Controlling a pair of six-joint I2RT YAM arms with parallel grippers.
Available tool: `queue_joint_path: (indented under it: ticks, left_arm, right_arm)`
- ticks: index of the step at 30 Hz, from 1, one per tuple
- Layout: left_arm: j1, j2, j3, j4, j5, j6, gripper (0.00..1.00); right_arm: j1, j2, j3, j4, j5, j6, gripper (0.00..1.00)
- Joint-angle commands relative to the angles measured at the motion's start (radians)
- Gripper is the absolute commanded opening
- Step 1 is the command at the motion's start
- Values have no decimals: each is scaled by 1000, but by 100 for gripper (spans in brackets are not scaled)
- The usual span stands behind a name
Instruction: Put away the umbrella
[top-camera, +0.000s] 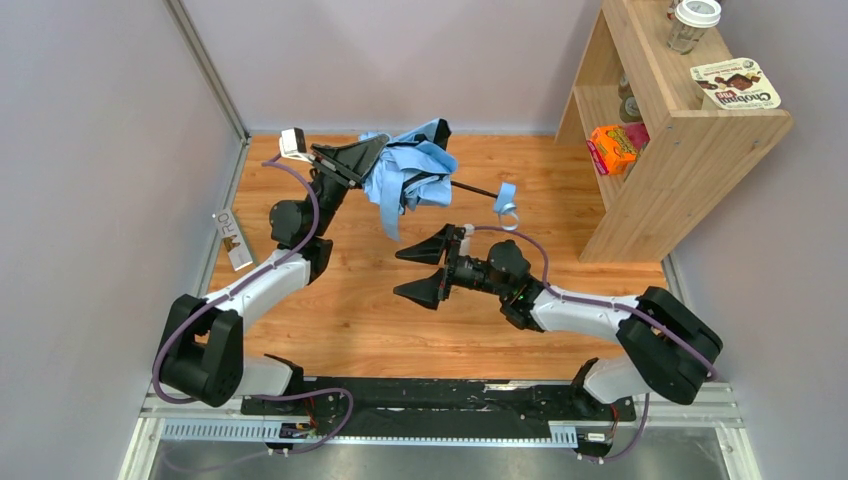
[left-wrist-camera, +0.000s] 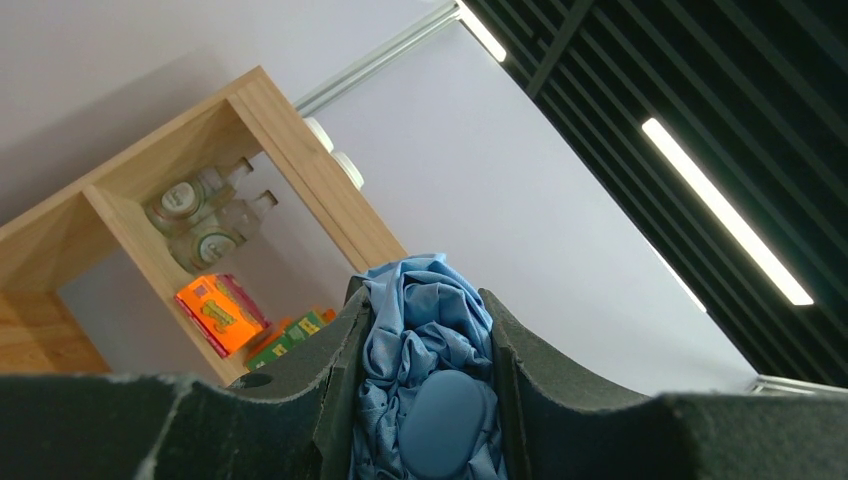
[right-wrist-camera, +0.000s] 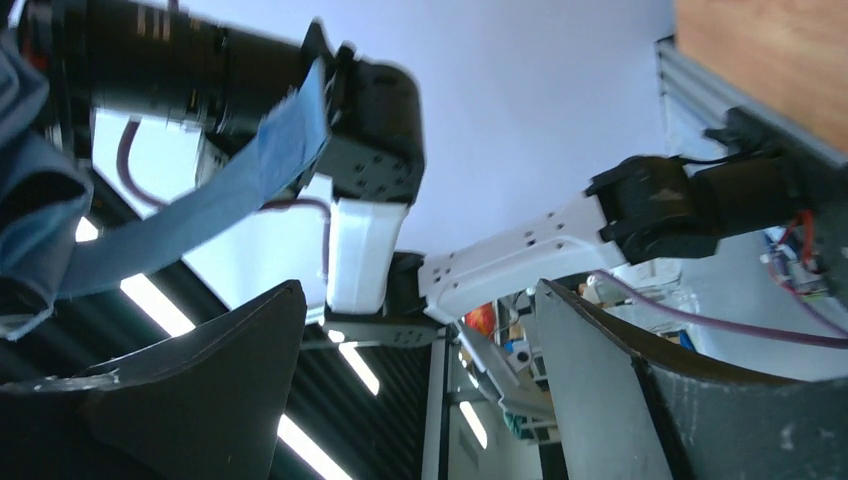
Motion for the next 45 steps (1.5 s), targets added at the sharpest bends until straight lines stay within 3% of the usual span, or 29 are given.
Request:
queue_joint_path:
  ticks: [1,11,15,23,26,33,38,42,45]
  left_arm:
    - [-1,-42,14,203,6,-28,0]
    - [-6,-59,5,203,15,-48,0]
    - [-13,-61,0,204,12,-56,0]
    - [-36,-59,-9,206,9,-44,0]
    - [-42,-53,-9,204,9,-45,0]
    - [-49,-50,-6,206,9,-45,0]
    - [-49,-47,-11,204,4,-45,0]
    - [-49,-36,-6,204,-7,-47,0]
    - [-49,-16,15,206,-8,-45,0]
  right_arm:
    - [34,-1,29,216,77,570,87]
    - [41,-38,9,170,239,650,83]
    - [39,-24,79,104,212,653,82]
    - [44,29,83,167,342,738,81]
    - [44,74,122,196,296,718,78]
    - [57,121,100,321,368,747,46]
    - [57,120,101,328,351,727,51]
    - [56,88,69,307,325,704,62]
    - [59,56,35,272,316,687,60]
